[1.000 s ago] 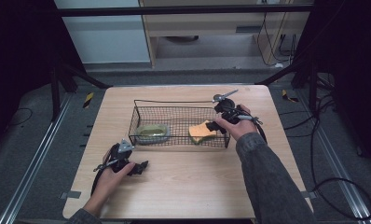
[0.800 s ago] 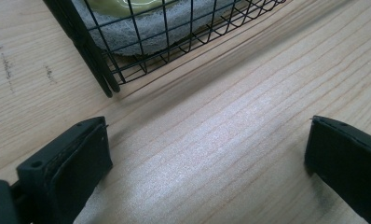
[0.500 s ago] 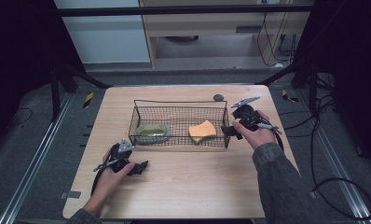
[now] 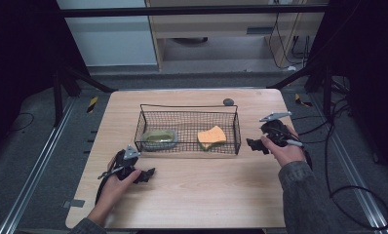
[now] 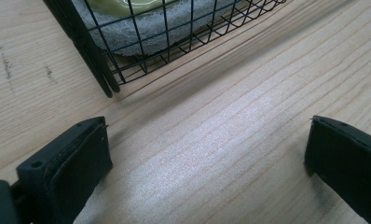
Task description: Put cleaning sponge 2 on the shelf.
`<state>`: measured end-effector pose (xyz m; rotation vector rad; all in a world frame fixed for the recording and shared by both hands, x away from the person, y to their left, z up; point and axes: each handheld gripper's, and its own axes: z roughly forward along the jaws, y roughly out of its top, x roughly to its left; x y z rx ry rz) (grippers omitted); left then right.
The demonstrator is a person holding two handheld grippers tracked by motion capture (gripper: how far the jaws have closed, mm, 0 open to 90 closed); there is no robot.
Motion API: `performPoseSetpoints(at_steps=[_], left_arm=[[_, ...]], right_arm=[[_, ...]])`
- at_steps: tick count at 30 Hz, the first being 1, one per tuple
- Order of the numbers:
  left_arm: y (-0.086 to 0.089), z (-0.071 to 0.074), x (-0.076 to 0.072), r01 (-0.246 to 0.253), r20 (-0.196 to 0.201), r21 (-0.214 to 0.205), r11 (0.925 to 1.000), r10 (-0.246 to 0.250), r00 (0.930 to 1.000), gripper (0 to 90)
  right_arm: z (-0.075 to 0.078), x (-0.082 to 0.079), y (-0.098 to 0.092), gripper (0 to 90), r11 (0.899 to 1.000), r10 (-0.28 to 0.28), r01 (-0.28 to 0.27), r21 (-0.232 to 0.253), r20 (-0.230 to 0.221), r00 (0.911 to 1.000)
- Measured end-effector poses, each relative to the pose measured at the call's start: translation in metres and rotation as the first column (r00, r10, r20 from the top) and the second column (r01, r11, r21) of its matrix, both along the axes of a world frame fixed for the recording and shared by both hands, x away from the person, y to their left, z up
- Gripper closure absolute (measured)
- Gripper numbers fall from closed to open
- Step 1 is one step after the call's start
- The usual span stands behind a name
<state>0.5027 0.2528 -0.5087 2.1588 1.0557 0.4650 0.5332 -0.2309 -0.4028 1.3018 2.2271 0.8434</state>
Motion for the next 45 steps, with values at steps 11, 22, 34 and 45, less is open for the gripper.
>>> performPoseSetpoints(at_steps=[11, 22, 34, 45], left_arm=[[0.000, 0.000, 0.000, 0.000, 0.000, 0.000, 1.0000, 0.000, 1.0000, 0.0], [0.000, 0.000, 0.000, -0.001, 0.000, 0.000, 1.0000, 0.001, 1.0000, 0.0], [0.000, 0.000, 0.000, -0.001, 0.000, 0.000, 1.0000, 0.001, 1.0000, 0.0], [0.000, 0.000, 0.000, -0.001, 0.000, 0.001, 1.0000, 0.001, 1.0000, 0.0]], right_arm=[[-0.016, -0.016, -0.028, 11.8, 0.999, -0.051, 0.051, 0.010, -0.005, 0.9987], [-0.041, -0.020, -0.035, 12.1, 0.997, -0.069, 0.070, 0.014, -0.030, 0.9972], [-0.073, -0.011, -0.042, 12.3, 0.993, -0.118, 0.120, 0.017, -0.079, 0.9899], [-0.086, 0.004, -0.046, 12.4, 0.977, -0.199, 0.203, 0.061, -0.067, 0.9777]])
